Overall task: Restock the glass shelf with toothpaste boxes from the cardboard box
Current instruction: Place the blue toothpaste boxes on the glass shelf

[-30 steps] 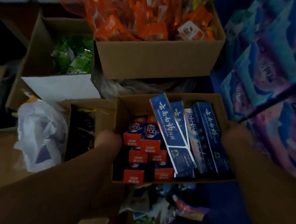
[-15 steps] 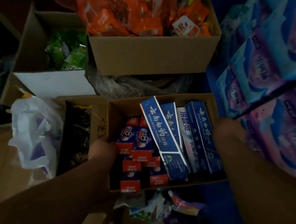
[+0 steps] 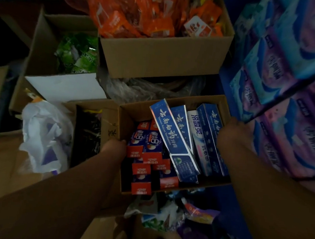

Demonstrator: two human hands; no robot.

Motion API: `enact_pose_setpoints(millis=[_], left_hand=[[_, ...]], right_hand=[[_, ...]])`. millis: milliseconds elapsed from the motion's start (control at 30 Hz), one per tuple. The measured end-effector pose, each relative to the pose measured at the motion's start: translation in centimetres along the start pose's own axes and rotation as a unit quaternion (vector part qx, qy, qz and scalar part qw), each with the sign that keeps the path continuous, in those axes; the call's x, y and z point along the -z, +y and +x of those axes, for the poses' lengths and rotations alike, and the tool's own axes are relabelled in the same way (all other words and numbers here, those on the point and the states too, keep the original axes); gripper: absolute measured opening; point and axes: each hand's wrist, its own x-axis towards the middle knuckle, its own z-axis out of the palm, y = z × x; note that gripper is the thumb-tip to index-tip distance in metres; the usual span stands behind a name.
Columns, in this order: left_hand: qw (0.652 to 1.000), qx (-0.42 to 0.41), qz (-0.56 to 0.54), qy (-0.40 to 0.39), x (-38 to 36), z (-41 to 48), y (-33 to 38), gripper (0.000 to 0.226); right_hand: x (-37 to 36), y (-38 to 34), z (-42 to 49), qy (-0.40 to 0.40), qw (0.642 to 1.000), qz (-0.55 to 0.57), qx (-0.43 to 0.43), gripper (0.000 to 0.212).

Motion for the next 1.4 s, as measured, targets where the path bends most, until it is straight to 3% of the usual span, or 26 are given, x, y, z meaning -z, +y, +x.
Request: enact_pose_setpoints(millis=[33,67,167,267,367,600,767,1000,1267,1400], left_hand=[[0.999,-0.023,0.042,0.003,0.2,-0.1,0.1,0.043],[0.999,-0.035,0.004,0.02,0.3,-0.6,0.2,0.042],[0.996,-0.071,0.036,0.027,0.5,-1.2,0.7,0.039],[0.989,-0.083,-0.109,0.064,0.1,-2.6,1.1,0.037],[0.98,-0.154,-0.12,0.045,-0.6,-4.4,1.5,0.045],[0.944,-0.327,0.049,0.006,-1.6,-8.4,0.7,0.045],[0.936,-0.329,0.117,-0.03,-1.4,-8.7,-0.3,0.054],[0.932,-0.334,0.133,-0.053,-0.2,-9.4,0.1,0.053],[0.961,-0.259,-0.059,-0.077,2.3,-11.0,4.1,0.045],[0.938,-0.194,-0.257,-0.13,4.8,-11.9,7.9,0.073]], right_hand=[[-0.2,-0.4,-0.5,0.006,0.999,-0.017,0.031,0.045],[-0.4,-0.6,-0.9,0.014,0.998,-0.024,0.052,0.047],[-0.5,-1.8,-3.3,0.033,0.992,0.021,0.117,0.049],[-0.1,-3.3,-6.3,-0.023,0.986,0.066,0.153,0.054],[-0.1,-3.7,-9.6,-0.084,0.979,0.089,0.163,0.067],[-1.9,-2.8,-13.7,-0.153,0.983,0.03,0.101,0.094],[-1.9,-3.4,-14.0,-0.107,0.99,0.022,0.09,0.063],[-0.2,-3.8,-13.8,-0.127,0.986,0.064,0.086,0.064],[4.4,-3.7,-14.9,-0.087,0.983,0.117,0.107,0.057],[9.9,-3.8,-15.6,-0.042,0.979,0.149,0.132,0.055]])
